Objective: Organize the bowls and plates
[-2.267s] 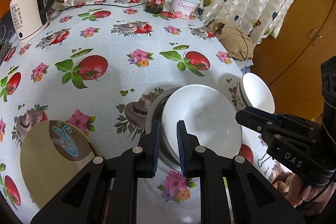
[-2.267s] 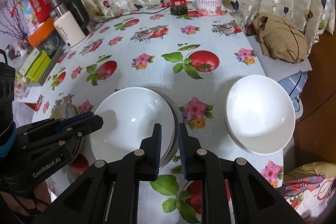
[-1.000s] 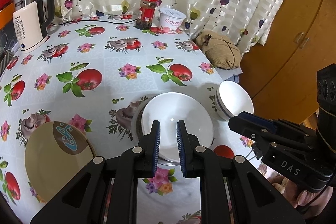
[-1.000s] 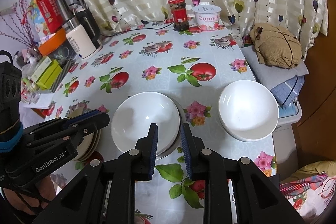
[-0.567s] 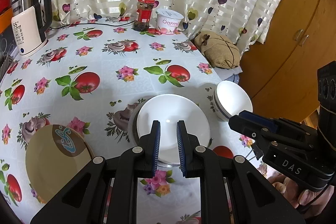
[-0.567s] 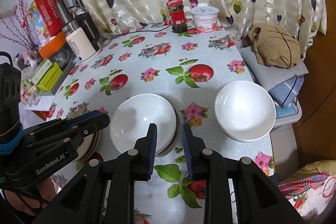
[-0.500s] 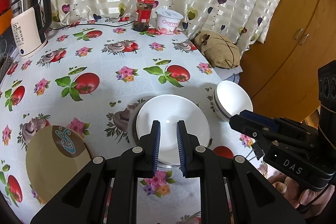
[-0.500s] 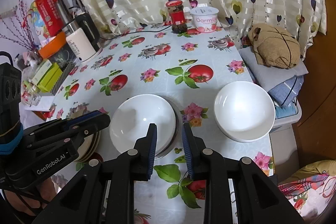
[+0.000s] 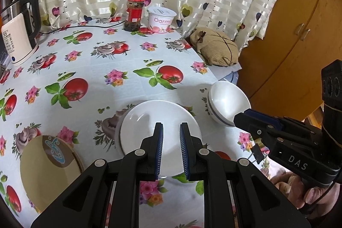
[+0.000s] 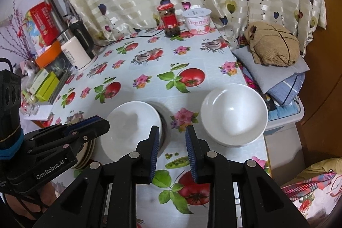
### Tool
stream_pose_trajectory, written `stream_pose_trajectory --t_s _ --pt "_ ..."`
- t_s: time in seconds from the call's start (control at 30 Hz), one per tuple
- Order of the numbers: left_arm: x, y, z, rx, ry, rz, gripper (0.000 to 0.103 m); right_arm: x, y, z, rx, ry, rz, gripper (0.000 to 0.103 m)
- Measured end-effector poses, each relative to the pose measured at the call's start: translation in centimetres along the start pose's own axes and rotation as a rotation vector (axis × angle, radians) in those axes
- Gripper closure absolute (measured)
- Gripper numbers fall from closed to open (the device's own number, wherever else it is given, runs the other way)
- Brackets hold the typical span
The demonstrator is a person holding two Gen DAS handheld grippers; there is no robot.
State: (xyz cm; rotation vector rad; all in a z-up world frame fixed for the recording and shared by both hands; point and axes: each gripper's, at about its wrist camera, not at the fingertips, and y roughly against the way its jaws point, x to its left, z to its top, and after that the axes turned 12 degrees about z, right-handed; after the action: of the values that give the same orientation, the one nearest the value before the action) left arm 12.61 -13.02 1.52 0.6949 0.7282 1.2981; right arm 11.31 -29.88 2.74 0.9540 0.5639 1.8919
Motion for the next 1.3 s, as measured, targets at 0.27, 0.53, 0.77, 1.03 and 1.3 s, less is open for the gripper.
stream_pose_trajectory --t_s 0.27,0.53,0.77,1.03,1.3 --pt "-1.4 -0.7 1.2 -0.002 -0.026 -0.028 0.086 -1.9 0.4 0.2 -0.016 -0.032 -0.025 0.076" --pt "-3.2 -1.3 2.6 -0.010 -0.050 -0.067 0.086 -3.4 0.8 0.4 -0.030 -0.055 -0.045 0.074" --pt "-5.1 -2.4 3.5 0.014 -0.070 -0.106 0.083 -4.9 1.1 0.4 -0.038 -0.077 -0.066 0.074" --pt "-7.1 -4.8 4.3 0.056 -0.081 -0.142 0.076 -7.8 1.6 0.6 -0.051 -0.131 -0.107 0.074" --pt "-8.1 -7.9 4.8 0.113 -0.080 -0.137 0.074 -10.2 1.0 0.5 -0.041 -0.174 -0.132 0.074"
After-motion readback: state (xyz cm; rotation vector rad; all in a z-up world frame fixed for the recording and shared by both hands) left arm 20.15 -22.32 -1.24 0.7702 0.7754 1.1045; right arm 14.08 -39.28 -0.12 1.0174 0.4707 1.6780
